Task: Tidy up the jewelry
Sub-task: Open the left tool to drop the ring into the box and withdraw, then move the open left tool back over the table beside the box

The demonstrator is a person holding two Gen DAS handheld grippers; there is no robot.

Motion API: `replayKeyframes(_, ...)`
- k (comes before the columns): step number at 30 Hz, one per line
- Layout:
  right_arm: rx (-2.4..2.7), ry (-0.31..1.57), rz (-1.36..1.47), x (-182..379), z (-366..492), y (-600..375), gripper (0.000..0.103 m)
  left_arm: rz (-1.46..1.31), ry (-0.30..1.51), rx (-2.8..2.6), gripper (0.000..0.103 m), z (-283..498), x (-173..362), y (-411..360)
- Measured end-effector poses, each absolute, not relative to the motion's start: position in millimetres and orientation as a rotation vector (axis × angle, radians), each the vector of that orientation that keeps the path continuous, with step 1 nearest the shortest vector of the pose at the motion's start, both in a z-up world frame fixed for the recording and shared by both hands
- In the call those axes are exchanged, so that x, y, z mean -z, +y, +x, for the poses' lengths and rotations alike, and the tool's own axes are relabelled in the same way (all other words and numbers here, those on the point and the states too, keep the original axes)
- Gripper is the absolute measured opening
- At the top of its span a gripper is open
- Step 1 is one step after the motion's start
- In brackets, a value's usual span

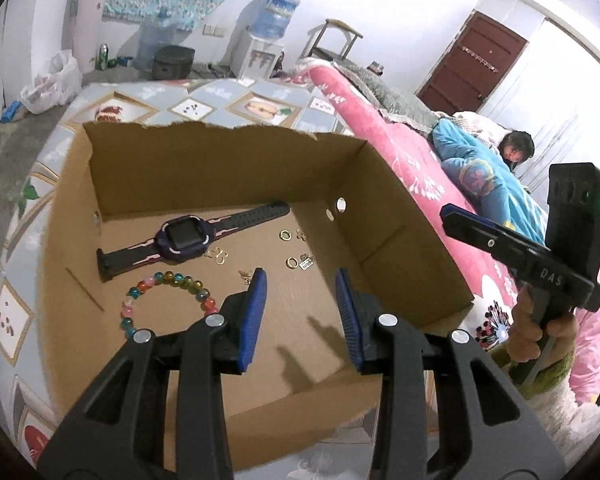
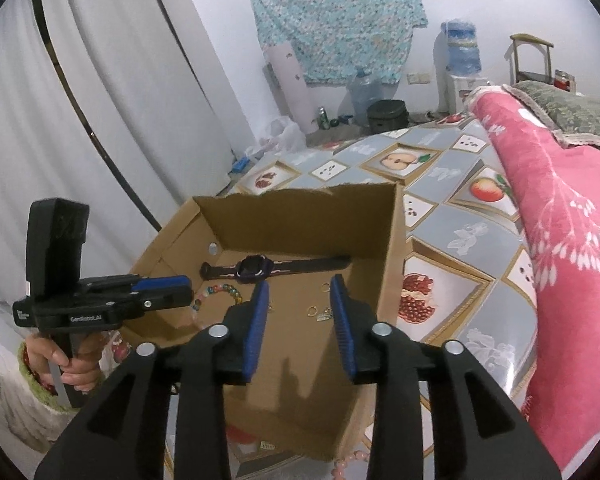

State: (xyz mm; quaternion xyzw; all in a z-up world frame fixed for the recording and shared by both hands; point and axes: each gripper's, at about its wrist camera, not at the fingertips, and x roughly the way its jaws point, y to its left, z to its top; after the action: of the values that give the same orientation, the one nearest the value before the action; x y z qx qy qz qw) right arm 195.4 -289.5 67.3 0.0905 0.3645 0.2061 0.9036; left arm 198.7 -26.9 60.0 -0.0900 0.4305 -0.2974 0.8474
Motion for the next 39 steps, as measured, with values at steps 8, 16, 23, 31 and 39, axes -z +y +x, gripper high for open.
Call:
replayKeyframes(8, -0.381, 0.655, 0.202, -85.2, 138.7, -308.4, 0.044, -0.137, 0.743, 0.677, 0.043, 132.5, -84.6, -1.0)
replayKeyframes(16, -0.341, 0.643, 0.230, -70.3, 73.2, -319.2, 0.050, -0.081, 0.748, 0.761, 0.069, 61.9, -70.0, 5.9)
replayKeyframes(23, -0.323, 0.752, 0.349, -26.9, 53.3, -321.3, 0.051, 0.041, 0.839, 0.695, 0.073, 48.4, -25.8, -24.1)
replayKeyframes(31, -0.253, 0.889, 0.369, 18.1, 53.0, -301.6, 0.051, 0.245, 0.893, 0.504, 0.073, 54.3, 15.6, -54.4)
replayKeyframes(39, -0.273, 0.916, 0.273, 27.7, 68.9, -268.8, 0.047, 0.219, 0.978, 0.349, 0.081, 75.4, 27.4, -51.0)
